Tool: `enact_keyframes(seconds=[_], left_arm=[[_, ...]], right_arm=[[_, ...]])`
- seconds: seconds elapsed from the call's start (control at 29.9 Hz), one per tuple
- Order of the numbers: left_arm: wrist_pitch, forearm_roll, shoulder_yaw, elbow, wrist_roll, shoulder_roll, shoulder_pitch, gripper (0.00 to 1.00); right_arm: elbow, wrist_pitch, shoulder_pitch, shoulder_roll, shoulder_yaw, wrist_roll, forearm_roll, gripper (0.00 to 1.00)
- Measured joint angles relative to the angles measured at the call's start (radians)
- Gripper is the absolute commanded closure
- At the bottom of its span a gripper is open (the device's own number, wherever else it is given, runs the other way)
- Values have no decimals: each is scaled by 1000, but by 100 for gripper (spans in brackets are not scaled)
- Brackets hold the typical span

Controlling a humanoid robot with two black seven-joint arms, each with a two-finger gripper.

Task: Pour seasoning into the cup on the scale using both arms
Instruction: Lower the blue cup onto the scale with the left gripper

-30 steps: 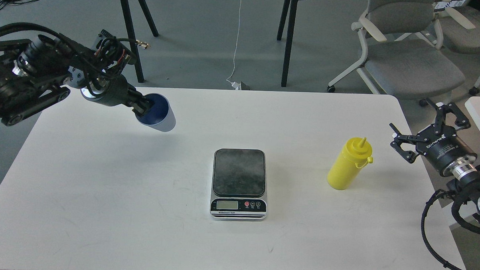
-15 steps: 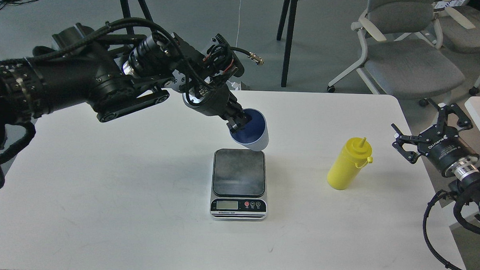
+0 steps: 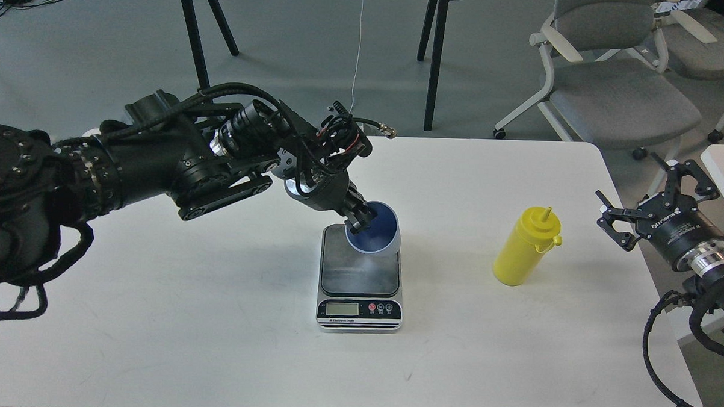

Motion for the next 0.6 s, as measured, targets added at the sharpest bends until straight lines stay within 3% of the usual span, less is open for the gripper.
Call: enact_keyframes(seconds=[0.6], left_arm=[[0, 1, 78, -2, 0, 37, 5, 88]], right_arm=[[0, 0, -14, 0, 0, 2, 0, 1]])
